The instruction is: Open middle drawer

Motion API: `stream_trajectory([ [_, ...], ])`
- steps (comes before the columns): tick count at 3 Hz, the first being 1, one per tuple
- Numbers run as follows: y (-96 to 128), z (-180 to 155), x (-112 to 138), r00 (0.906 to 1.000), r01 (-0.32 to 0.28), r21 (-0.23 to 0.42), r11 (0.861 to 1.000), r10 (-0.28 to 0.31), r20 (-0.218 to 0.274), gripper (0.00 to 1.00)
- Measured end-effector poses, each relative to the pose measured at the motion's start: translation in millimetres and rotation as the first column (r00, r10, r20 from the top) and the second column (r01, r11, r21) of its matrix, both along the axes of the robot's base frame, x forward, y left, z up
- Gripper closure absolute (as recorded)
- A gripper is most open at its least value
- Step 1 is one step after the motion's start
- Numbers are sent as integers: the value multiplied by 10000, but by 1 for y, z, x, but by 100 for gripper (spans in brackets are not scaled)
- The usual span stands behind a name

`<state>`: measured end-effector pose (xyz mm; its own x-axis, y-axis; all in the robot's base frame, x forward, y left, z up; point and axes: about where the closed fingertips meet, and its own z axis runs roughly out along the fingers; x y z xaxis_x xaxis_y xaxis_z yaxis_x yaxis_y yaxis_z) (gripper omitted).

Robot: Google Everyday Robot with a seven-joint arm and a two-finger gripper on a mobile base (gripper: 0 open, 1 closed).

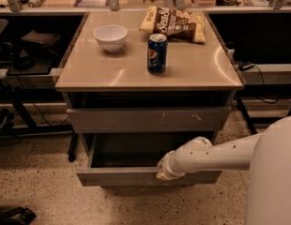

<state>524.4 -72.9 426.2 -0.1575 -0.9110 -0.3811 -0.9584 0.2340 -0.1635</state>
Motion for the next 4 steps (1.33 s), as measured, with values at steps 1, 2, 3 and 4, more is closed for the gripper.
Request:
stream_trajectory([
  [1,0,-1,-4,9999,-110,74,9999,110,15,100],
  [2,0,0,-13,9992,-362,123,9993,360,188,100],
  [3,0,2,-13,9991,-366,126,9992,364,199,100],
  [4,-4,1,-23,9989,-376,169,9992,371,273,100],
])
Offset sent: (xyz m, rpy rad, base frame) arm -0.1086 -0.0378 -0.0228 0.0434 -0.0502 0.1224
